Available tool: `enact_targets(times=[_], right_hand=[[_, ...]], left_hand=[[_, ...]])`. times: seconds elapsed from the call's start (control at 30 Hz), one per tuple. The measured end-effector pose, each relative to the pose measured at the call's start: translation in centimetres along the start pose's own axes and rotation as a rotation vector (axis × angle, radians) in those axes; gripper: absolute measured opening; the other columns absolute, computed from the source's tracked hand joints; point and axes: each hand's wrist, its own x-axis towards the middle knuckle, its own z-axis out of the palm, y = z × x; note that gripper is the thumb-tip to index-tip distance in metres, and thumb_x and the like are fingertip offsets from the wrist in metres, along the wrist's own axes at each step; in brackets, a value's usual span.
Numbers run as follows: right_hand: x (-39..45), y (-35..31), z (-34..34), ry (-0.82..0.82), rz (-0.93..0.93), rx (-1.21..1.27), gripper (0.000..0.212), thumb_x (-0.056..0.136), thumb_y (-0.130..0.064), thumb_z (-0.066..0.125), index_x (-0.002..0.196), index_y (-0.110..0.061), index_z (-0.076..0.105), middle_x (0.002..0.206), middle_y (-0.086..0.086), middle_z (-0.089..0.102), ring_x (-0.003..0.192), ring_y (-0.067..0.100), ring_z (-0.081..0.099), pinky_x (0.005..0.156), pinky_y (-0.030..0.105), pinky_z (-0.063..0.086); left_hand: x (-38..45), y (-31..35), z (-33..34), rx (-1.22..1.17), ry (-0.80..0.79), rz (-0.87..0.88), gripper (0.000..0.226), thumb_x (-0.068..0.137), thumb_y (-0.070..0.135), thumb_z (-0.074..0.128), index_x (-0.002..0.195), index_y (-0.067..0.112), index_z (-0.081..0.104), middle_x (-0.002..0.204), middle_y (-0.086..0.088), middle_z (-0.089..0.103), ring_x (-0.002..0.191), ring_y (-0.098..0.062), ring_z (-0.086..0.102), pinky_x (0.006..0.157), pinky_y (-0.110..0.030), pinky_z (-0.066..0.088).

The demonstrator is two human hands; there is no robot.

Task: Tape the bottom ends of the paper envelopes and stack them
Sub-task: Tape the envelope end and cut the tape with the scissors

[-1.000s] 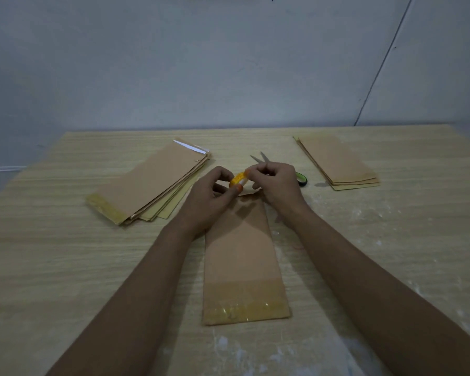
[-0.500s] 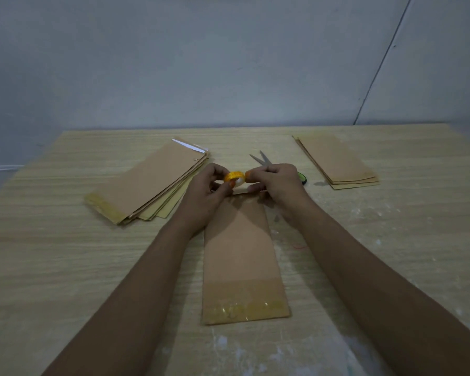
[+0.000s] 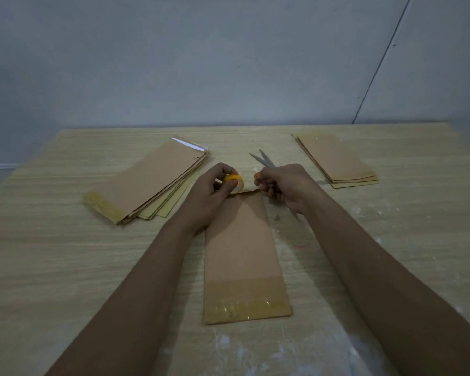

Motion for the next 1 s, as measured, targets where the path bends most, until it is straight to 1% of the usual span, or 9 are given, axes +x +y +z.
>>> enact_targets(times=[0.13, 0.23, 0.37, 0.57, 0.63, 0.7, 0.8, 0.9, 1.0], right_hand=[[-0.1, 0.2, -0.2, -0.061, 0.009, 0.045, 0.007, 0.082, -0.006, 0.073, 0.079, -0.002, 0.068, 0.067, 0.008, 0.067, 0.051, 0.010, 0.058, 0.044, 0.018, 0.042], [0.1, 0.2, -0.4, -0.082, -0.055, 0.019, 0.011, 0.081, -0.011, 0.077, 0.083, -0.003, 0.070, 0.067, 0.006, 0.069, 0.052, 0.008, 0.061, 0.045, 0.020, 0.041], [0.2, 0.4, -0.6, -0.068, -0.130, -0.079, 0.010, 0.082, -0.007, 0.077, 0.083, -0.002, 0.069, 0.070, 0.007, 0.070, 0.054, 0.009, 0.064, 0.044, 0.020, 0.039], [-0.2, 0.4, -0.7, -0.036, -0.139, -0.110, 0.011, 0.079, -0.003, 0.078, 0.078, -0.001, 0.067, 0.057, 0.008, 0.065, 0.051, 0.011, 0.063, 0.043, 0.019, 0.042], [-0.5, 0.3, -0.5, -0.042, -0.131, -0.096, 0.011, 0.079, -0.001, 0.076, 0.076, -0.002, 0.066, 0.056, 0.009, 0.065, 0.051, 0.012, 0.063, 0.044, 0.019, 0.044], [-0.7, 0.2, -0.1, -0.043, -0.131, -0.064, 0.015, 0.079, 0.003, 0.075, 0.075, -0.003, 0.062, 0.058, 0.011, 0.063, 0.050, 0.012, 0.064, 0.044, 0.019, 0.044], [-0.9, 0.2, 0.2, -0.024, -0.137, 0.008, 0.031, 0.077, 0.009, 0.074, 0.084, -0.009, 0.050, 0.056, 0.010, 0.058, 0.046, 0.012, 0.063, 0.038, 0.019, 0.039], [-1.2, -0.1, 0.1, -0.030, -0.128, -0.030, 0.030, 0.078, 0.008, 0.073, 0.100, -0.005, 0.056, 0.061, 0.012, 0.060, 0.041, 0.009, 0.058, 0.035, 0.015, 0.033], [-1.0, -0.2, -0.1, -0.041, -0.133, -0.167, 0.019, 0.082, 0.001, 0.072, 0.099, -0.004, 0.065, 0.071, 0.009, 0.067, 0.046, 0.008, 0.058, 0.036, 0.016, 0.035]], left_hand=[[0.1, -0.4, 0.0, -0.008, -0.010, -0.013, 0.006, 0.098, 0.016, 0.061, 0.100, 0.022, 0.063, 0.088, 0.009, 0.058, 0.069, -0.004, 0.051, 0.063, -0.017, 0.040], [0.2, -0.7, 0.0, -0.017, -0.019, -0.006, 0.006, 0.097, 0.018, 0.062, 0.102, 0.020, 0.065, 0.093, 0.005, 0.063, 0.074, -0.007, 0.056, 0.067, -0.019, 0.044], [0.4, -0.9, 0.1, -0.009, -0.027, 0.006, 0.006, 0.096, 0.016, 0.064, 0.101, 0.020, 0.063, 0.091, -0.005, 0.068, 0.079, -0.009, 0.059, 0.072, -0.021, 0.045], [0.3, -0.5, 0.1, -0.005, -0.013, -0.010, 0.007, 0.094, 0.012, 0.067, 0.100, 0.011, 0.067, 0.091, -0.006, 0.069, 0.076, -0.005, 0.059, 0.070, -0.017, 0.045], [0.2, -0.2, 0.1, -0.032, 0.011, -0.001, 0.005, 0.093, 0.010, 0.067, 0.097, 0.014, 0.067, 0.089, -0.009, 0.069, 0.073, -0.003, 0.057, 0.068, -0.015, 0.044], [0.1, 0.1, 0.0, -0.048, 0.038, 0.019, 0.013, 0.093, 0.009, 0.066, 0.092, 0.022, 0.066, 0.086, -0.002, 0.067, 0.071, 0.000, 0.055, 0.066, -0.013, 0.044], [0.0, 0.1, -0.2, -0.067, 0.055, 0.022, 0.019, 0.093, 0.011, 0.067, 0.091, 0.029, 0.065, 0.087, 0.006, 0.067, 0.073, -0.001, 0.055, 0.067, -0.017, 0.044], [-0.1, 0.3, -0.2, -0.061, 0.061, 0.021, 0.019, 0.092, 0.010, 0.068, 0.093, 0.029, 0.065, 0.091, 0.005, 0.067, 0.075, 0.000, 0.055, 0.068, -0.014, 0.044], [-0.1, 0.4, -0.2, -0.062, 0.067, 0.018, 0.020, 0.089, 0.006, 0.071, 0.096, 0.024, 0.065, 0.093, 0.003, 0.067, 0.076, 0.002, 0.056, 0.068, -0.011, 0.045]])
